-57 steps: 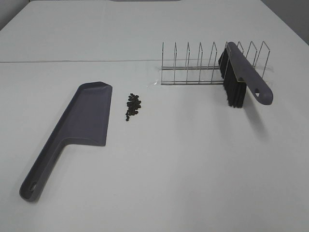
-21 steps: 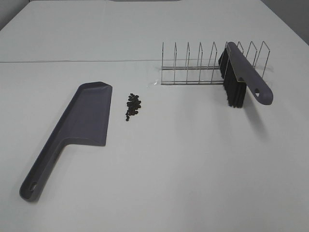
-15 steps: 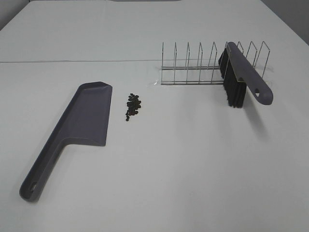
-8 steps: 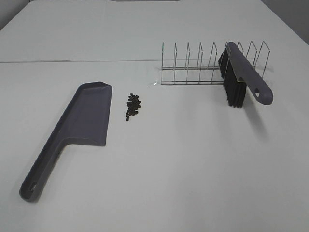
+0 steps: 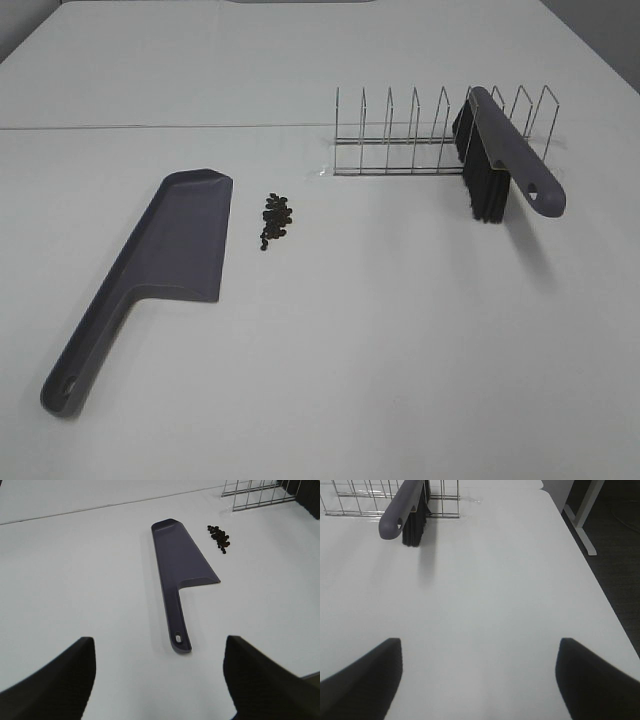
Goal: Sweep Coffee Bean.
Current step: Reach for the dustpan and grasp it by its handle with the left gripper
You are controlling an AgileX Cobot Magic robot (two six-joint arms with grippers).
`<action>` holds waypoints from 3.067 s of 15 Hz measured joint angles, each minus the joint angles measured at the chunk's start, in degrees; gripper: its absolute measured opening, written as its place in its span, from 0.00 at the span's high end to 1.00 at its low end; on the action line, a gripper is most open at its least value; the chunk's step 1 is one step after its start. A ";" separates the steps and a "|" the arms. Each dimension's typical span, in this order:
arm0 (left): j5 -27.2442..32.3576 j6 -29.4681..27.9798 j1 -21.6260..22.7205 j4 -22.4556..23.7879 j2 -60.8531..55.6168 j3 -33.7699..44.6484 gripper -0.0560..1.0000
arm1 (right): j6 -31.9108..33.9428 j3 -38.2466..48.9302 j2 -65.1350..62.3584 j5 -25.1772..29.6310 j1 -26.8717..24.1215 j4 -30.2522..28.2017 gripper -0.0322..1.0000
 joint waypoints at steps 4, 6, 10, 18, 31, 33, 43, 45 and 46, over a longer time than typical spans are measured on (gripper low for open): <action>0.00 0.00 0.00 -0.06 0.00 0.00 0.30 | 0.00 0.00 0.00 0.00 0.00 0.00 0.20; 0.00 0.00 0.00 -0.11 0.00 0.00 0.30 | 0.00 0.00 0.00 0.00 0.00 0.00 0.20; 0.00 0.00 0.00 -1.03 0.00 0.00 0.30 | 0.00 0.00 0.00 0.00 0.00 0.00 0.20; -17.53 -0.06 0.00 -4.24 24.12 -1.09 0.30 | 0.00 0.00 0.00 0.00 0.00 0.00 0.20; -13.58 -2.64 -6.25 -4.07 88.41 -24.98 0.30 | 0.00 0.00 0.00 0.00 0.00 0.00 0.20; -14.15 -7.10 -9.11 0.52 90.64 -24.98 0.30 | 0.00 0.00 0.00 0.00 0.00 0.00 0.20; -23.32 -18.91 -13.35 9.91 99.81 -25.04 0.30 | 0.00 0.00 0.00 0.00 0.00 0.00 0.20; -23.78 -18.91 -13.35 9.91 101.36 -25.04 0.30 | 0.00 0.00 0.00 0.00 0.00 0.00 0.20; -24.01 -18.91 -13.35 9.91 101.93 -25.04 0.30 | 0.00 0.00 0.00 0.00 0.00 0.00 0.20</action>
